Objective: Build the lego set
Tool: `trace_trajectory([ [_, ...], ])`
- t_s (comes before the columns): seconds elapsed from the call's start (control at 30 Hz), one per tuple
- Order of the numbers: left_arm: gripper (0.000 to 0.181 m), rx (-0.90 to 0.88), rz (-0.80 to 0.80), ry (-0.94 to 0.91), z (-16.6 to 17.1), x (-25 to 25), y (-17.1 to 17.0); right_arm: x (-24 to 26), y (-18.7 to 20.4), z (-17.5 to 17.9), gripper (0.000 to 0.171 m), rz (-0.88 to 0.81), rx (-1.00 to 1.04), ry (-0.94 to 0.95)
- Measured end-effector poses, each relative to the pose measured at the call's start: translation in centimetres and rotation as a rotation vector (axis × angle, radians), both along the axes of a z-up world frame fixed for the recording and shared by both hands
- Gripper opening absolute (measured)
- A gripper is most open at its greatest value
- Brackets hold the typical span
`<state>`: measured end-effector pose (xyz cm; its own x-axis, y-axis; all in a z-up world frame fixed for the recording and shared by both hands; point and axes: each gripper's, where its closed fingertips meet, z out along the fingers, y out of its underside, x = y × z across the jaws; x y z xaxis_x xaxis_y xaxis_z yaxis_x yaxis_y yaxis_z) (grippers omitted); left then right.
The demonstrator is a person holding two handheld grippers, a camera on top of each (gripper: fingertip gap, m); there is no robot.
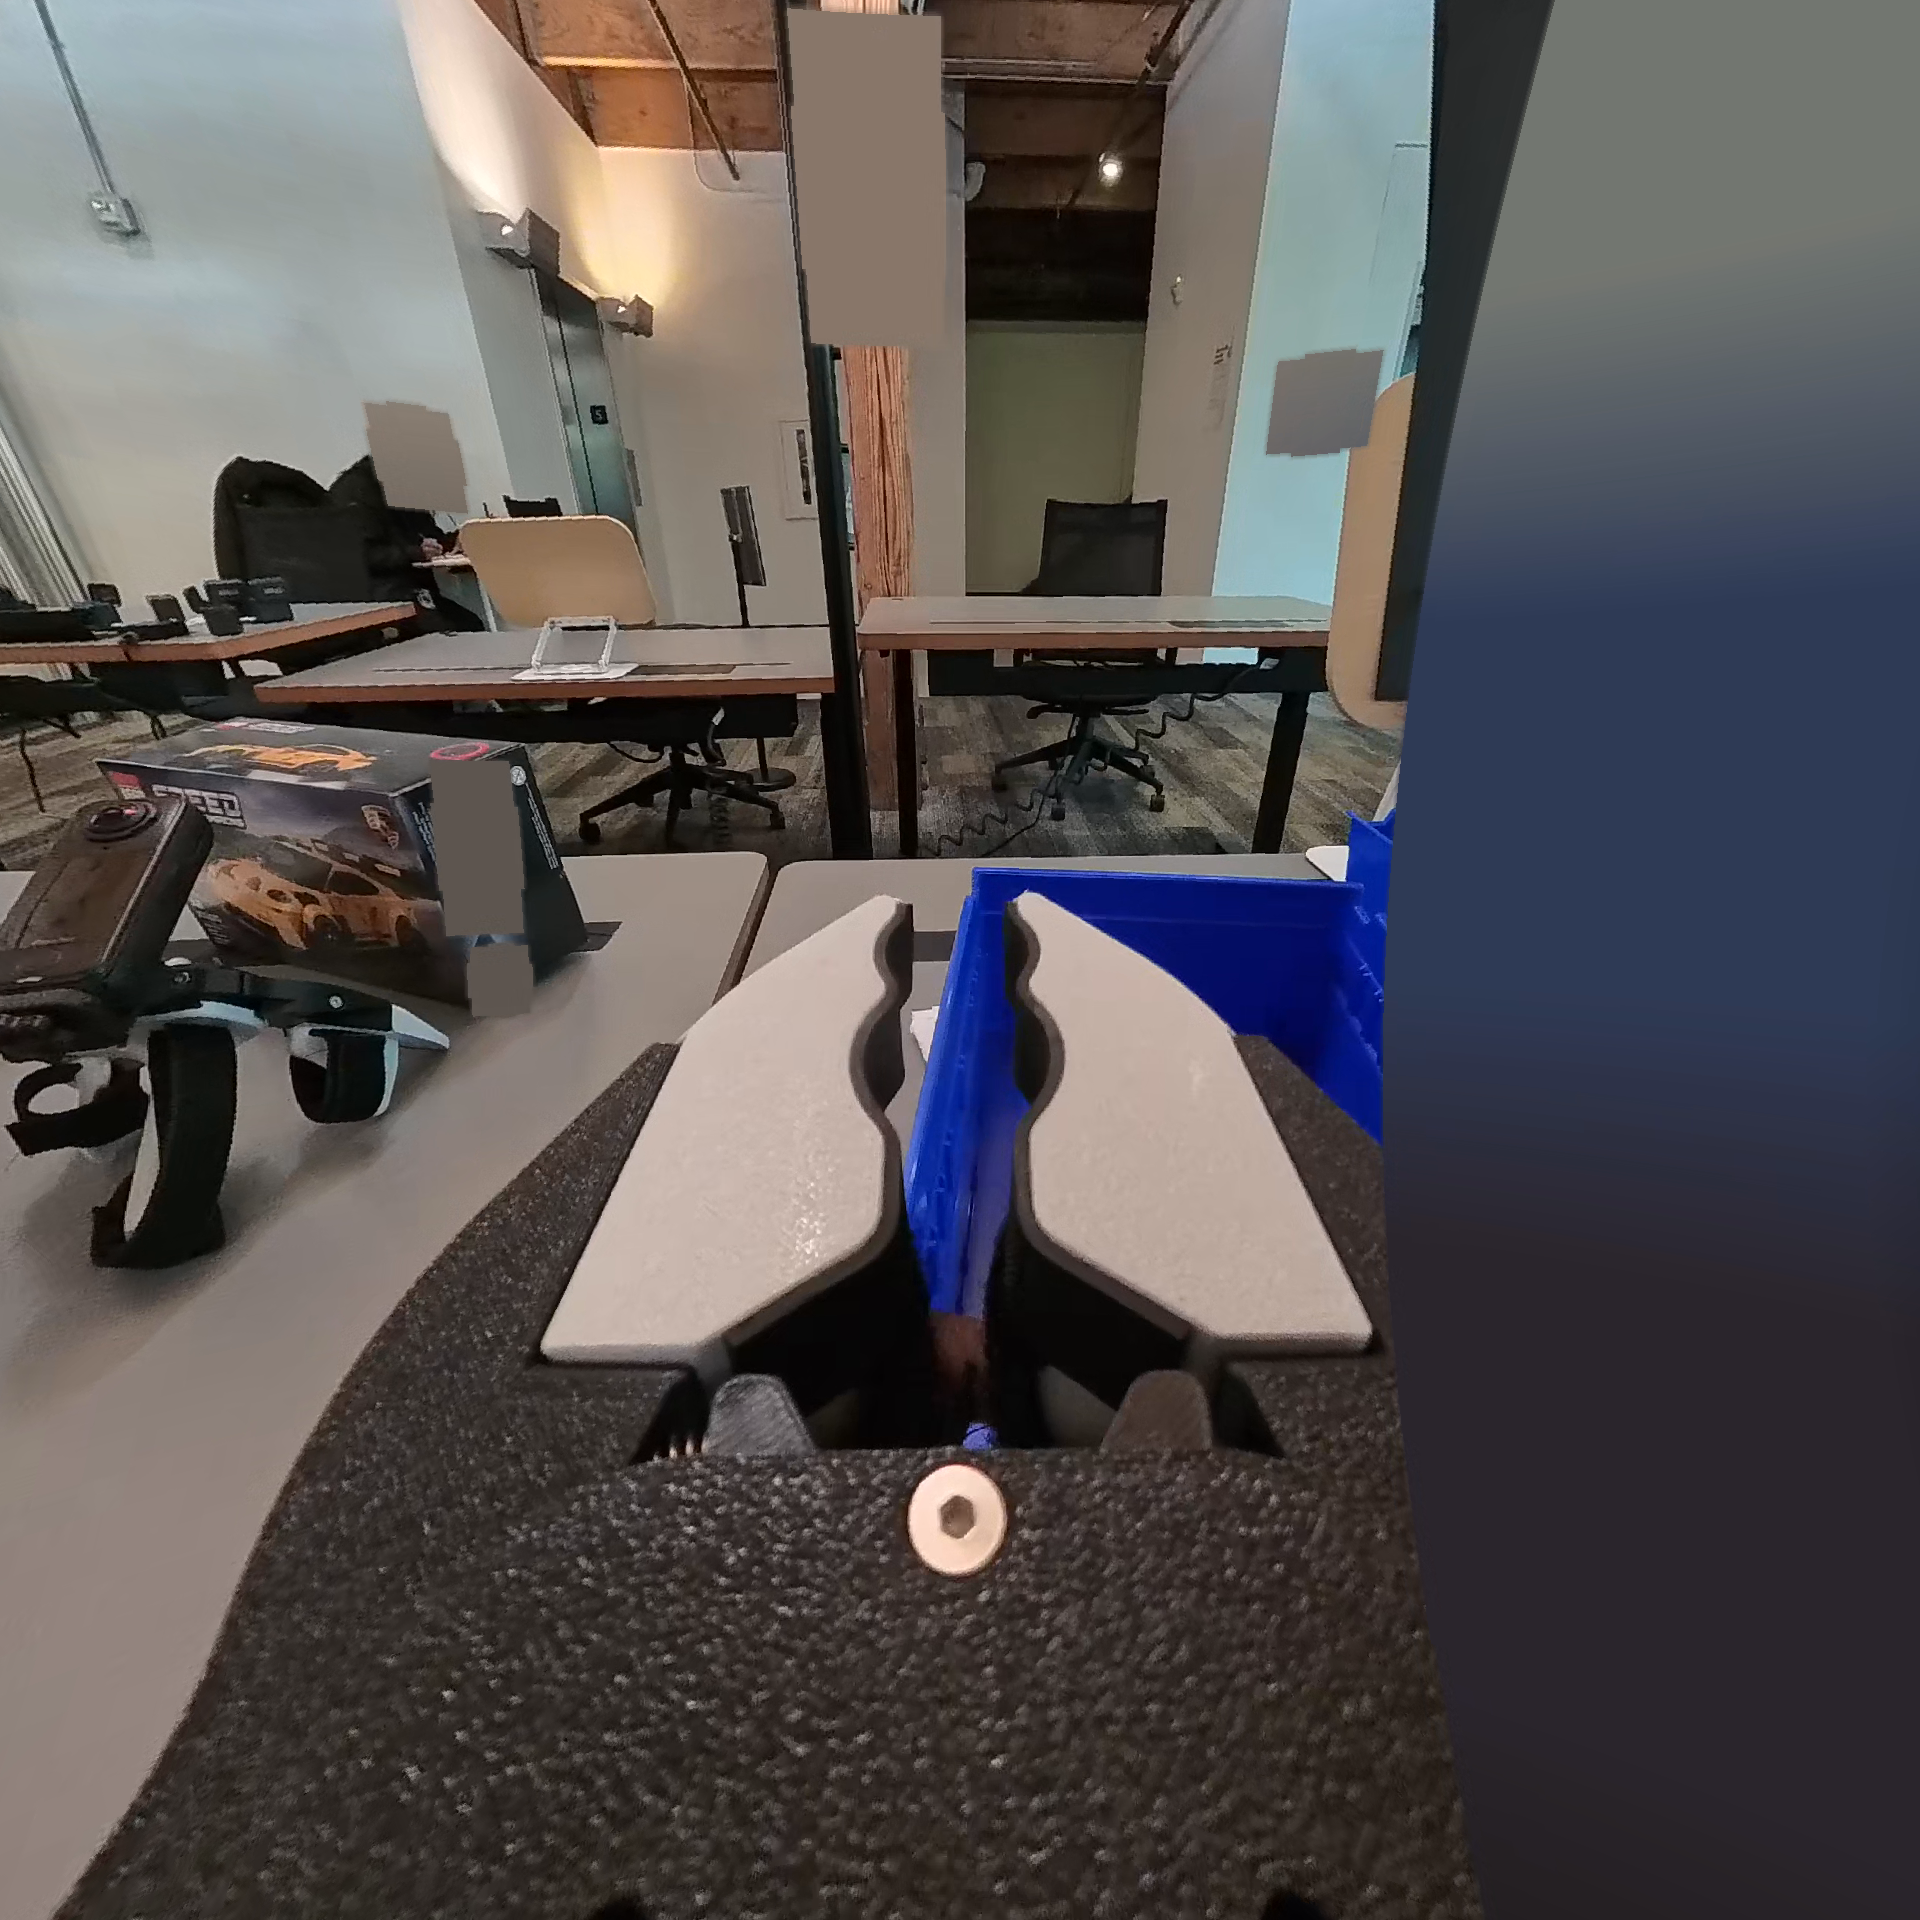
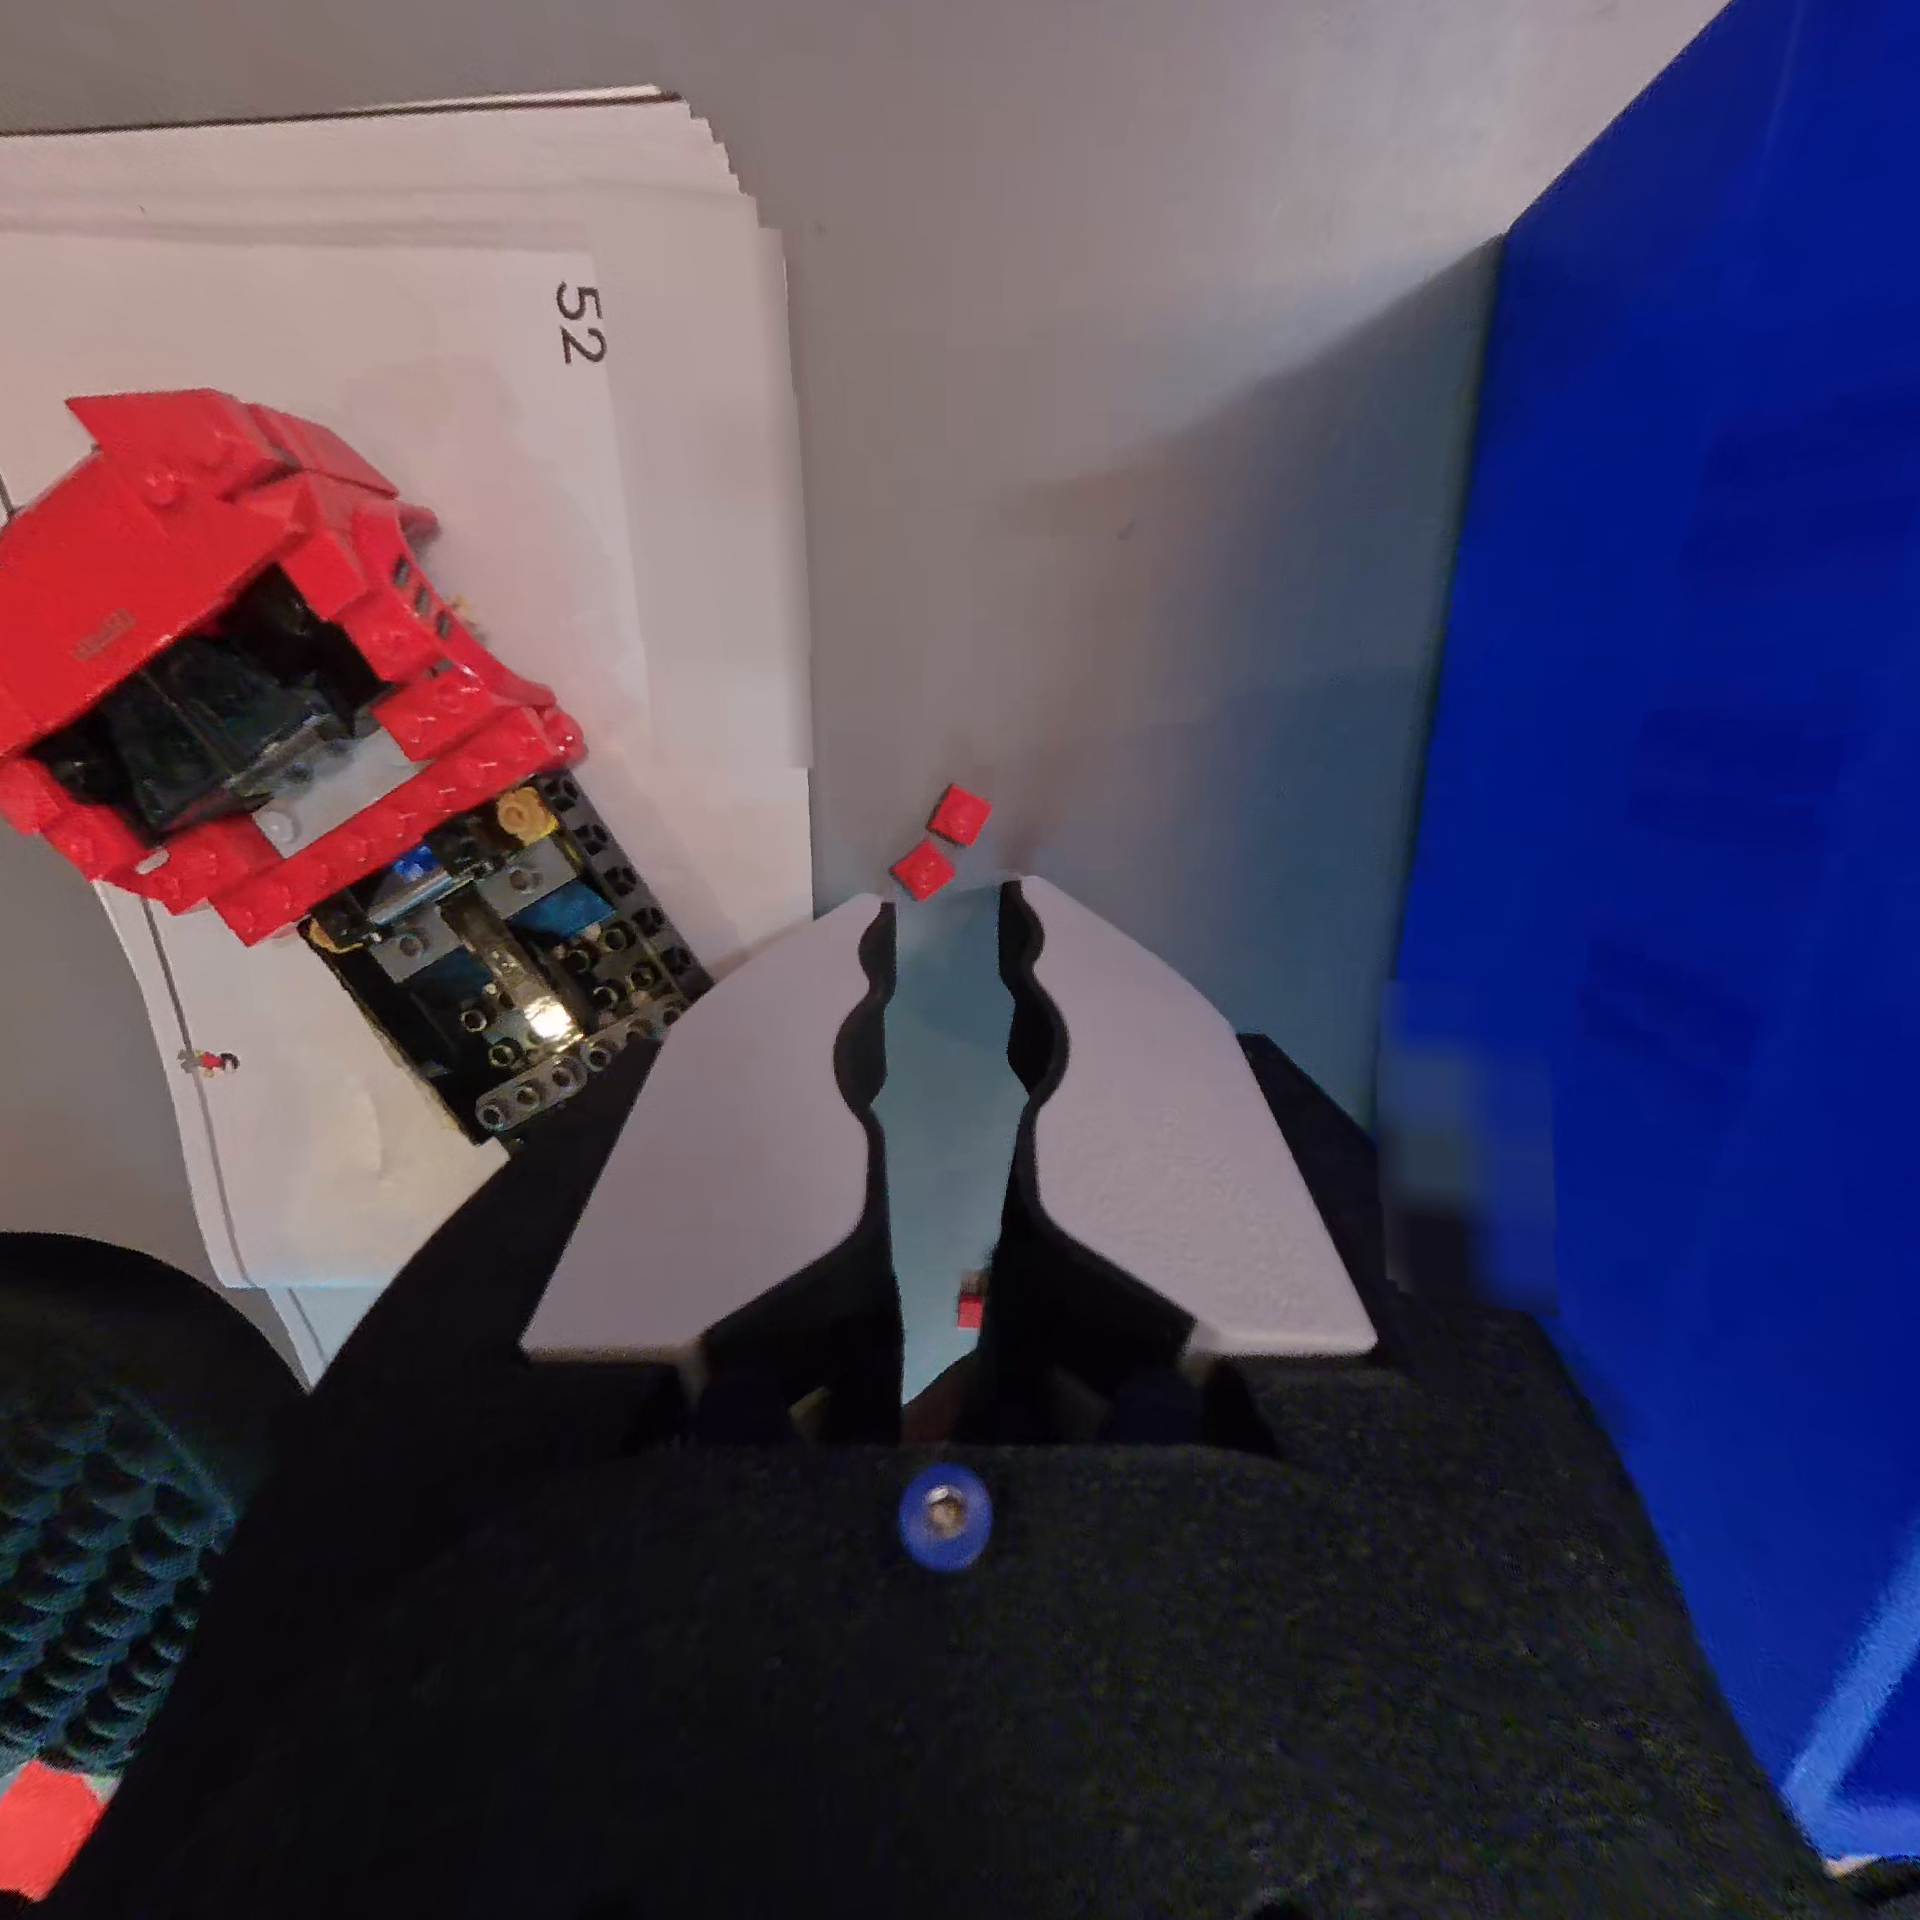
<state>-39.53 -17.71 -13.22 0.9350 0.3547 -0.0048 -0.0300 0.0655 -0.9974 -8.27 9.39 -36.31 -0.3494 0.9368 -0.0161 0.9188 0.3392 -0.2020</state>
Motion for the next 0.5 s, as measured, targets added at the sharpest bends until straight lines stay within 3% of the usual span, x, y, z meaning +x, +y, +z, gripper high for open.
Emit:
trace_trajectory([
  [0.13,0.015,0.002,0.005,-0.001,0.0,-0.1,-0.1,-2.0,-1.5,3.2,0.019,0.023,-0.053,0.109],
  [0.33,0.016,-0.018,0.0,-0.008,-0.3,0.0,0.1,-12.8,-9.0,12.2,0.025,0.325,-0.126,0.428],
  [0.5,0.015,0.007,0.0,-0.004,0.0,0.0,-0.3,-22.4,-12.2,10.7,0.024,0.537,-0.072,0.341],
])
